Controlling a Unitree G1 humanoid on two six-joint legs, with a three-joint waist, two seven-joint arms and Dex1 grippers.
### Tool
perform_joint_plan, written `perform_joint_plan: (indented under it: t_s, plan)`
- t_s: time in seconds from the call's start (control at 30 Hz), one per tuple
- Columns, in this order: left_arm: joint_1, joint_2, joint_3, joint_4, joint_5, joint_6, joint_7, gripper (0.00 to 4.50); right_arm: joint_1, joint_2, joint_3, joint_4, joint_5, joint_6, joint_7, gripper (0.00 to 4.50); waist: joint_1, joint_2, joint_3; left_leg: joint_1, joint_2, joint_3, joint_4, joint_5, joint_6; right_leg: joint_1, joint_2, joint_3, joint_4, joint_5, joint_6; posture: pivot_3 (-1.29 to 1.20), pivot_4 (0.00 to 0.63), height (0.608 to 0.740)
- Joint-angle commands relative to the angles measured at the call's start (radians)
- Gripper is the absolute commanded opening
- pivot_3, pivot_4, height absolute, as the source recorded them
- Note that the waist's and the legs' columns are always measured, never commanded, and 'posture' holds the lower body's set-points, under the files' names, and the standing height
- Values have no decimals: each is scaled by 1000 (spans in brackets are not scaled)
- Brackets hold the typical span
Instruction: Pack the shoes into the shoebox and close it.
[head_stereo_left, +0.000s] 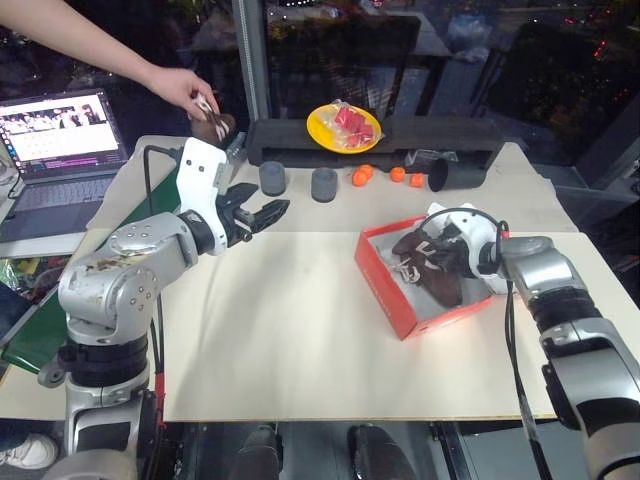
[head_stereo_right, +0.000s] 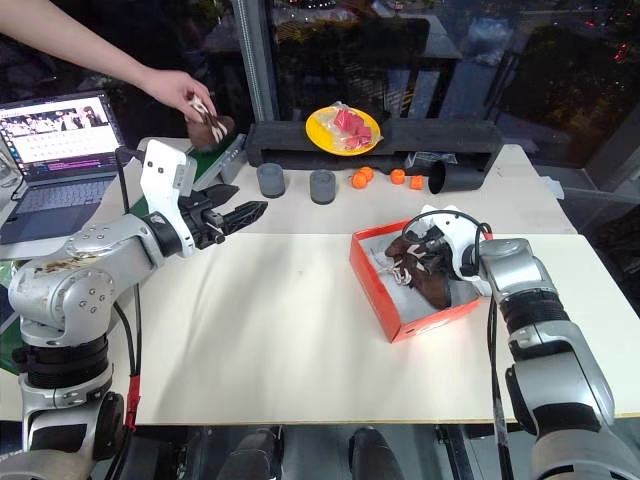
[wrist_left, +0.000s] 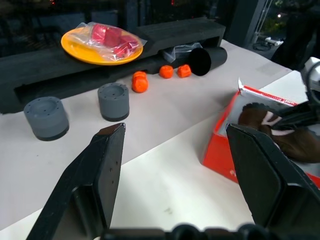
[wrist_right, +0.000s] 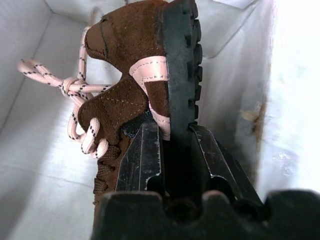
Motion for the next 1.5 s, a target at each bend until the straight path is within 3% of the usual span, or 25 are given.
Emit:
perform_joint_plan:
  t_s: [0.03,0.23,0.3,0.5,0.7,0.83,1.1,1.5]
  plan:
    - [4,16,39,-60,-16,12,18,3418,-9,24,-25,67,-55,-66,-45,1885,0,0,0,1,0,0,0,0,0,1,0,0,0,0,0,0,150,740]
    - [13,9,41,-74,-17,23,27,3418,-8,31,-46,-101,-106,-61,-82,4004,2,0,0,1,0,0,0,0,0,0,0,0,0,0,0,0,150,740]
    - [14,8,41,-71,-15,21,27,3418,-3,26,-55,-229,-113,-18,-87,4455,2,0,0,-2,0,0,0,0,0,-3,0,1,1,0,0,0,150,740]
    - [22,10,47,-48,11,-7,39,3418,-11,51,-130,-540,-57,172,-87,4455,0,1,0,-3,0,0,-1,0,0,-5,0,1,2,0,0,0,150,740]
    - [180,44,140,108,154,-225,76,3418,-47,222,-319,-837,273,432,-59,4455,-12,1,0,-2,1,0,-2,0,0,-6,1,1,5,0,-1,0,150,740]
    - [293,63,227,273,209,-432,43,3418,28,238,-280,-990,392,459,33,4455,-1,1,0,-2,1,0,-2,0,0,-5,1,0,4,0,-1,0,150,740]
    - [362,118,326,567,246,-743,-70,3418,111,245,-215,-1048,421,469,16,4455,13,0,0,-3,1,0,-1,0,0,-5,0,-1,2,0,-2,0,150,740]
    - [219,224,303,1076,296,-971,-169,3418,139,238,-216,-1070,431,494,-20,4455,6,-1,-1,-3,2,1,-2,0,0,-6,1,-1,2,1,-3,0,150,740]
